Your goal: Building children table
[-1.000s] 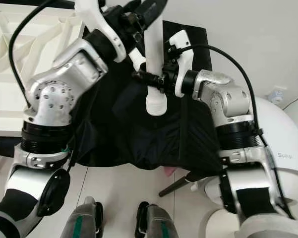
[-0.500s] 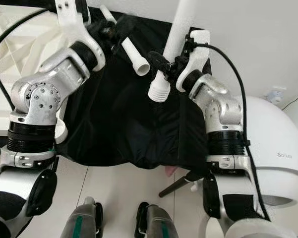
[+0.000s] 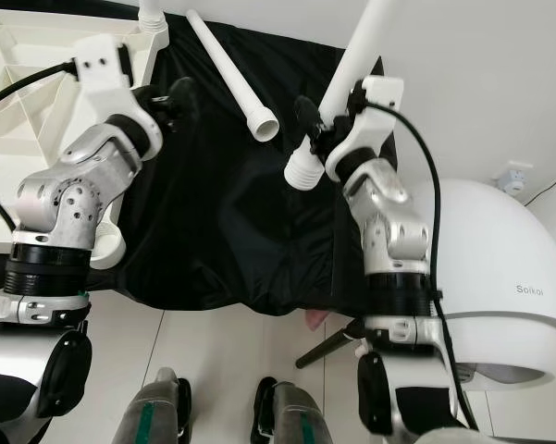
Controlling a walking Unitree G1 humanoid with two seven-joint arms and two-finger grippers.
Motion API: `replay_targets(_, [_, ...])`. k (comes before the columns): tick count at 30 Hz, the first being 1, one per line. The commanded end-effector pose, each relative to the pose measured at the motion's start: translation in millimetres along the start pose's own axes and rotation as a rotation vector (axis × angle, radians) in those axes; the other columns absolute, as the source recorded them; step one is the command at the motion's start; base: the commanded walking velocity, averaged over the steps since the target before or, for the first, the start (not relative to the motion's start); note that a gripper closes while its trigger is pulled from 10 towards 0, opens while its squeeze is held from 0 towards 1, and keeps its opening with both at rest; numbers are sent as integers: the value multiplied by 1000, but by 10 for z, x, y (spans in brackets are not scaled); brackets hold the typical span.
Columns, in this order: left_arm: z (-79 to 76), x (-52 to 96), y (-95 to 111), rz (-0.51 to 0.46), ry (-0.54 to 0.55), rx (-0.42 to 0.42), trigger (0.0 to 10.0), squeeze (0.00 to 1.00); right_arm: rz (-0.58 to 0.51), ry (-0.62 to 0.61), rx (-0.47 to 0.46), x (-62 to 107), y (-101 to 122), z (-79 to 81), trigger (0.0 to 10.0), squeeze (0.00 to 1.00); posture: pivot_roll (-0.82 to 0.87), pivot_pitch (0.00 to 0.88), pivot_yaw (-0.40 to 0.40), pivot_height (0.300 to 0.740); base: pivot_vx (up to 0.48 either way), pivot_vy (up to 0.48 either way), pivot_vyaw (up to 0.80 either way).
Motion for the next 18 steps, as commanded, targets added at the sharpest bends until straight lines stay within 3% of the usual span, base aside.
replay_targets(1, [-45, 27, -3, -21, -24, 1, 10000, 0, -65, -9, 40, 29, 99, 12, 10000, 0, 71, 62, -86, 740, 0, 0, 0])
replay_targets(4, [-6, 59, -22, -76, 16, -118, 10000, 0, -104, -17, 54, 102, 59, 73, 10000, 0, 70, 58, -81, 740, 0, 0, 0])
replay_targets(7, [35, 89, -28, -118, 45, -117, 10000, 0, -123, -44, 26, 140, 27, 95, 10000, 0, 69, 53, -79, 740, 0, 0, 0])
replay_targets(9, [68, 119, -49, -158, 79, -275, 10000, 0, -144, -72, 27, 171, 9, 121, 10000, 0, 64, 48, -78, 740, 0, 0, 0])
replay_targets(10, [68, 119, -49, -158, 79, -275, 10000, 0, -144, -72, 27, 171, 9, 121, 10000, 0, 64, 48, -78, 740, 0, 0, 0])
replay_targets(12, [66, 150, -103, -173, 75, -356, 10000, 0, -156, -88, 26, 185, 4, 129, 10000, 0, 62, 45, -78, 740, 0, 0, 0])
replay_targets(13, [82, 165, -141, -169, 70, -333, 10000, 0, -164, -96, 29, 191, 5, 127, 10000, 0, 64, 42, -77, 740, 0, 0, 0])
replay_targets(18, [164, 214, -269, -162, 79, -414, 10000, 0, -165, -120, 98, 240, -46, 81, 10000, 0, 38, 21, -49, 740, 0, 0, 0])
Point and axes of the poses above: a point about 5 cm out from each wrist's last joint towards the gripper, its own x axis pointing back from the gripper into the wrist, its own y axis along the axis of the wrist's last joint, z = x × y, the point moved 2 cm from there along -x, pointing out of the wrist towards the gripper, and after that the axes turned 9 degrees about x, right-handed, at the moved point
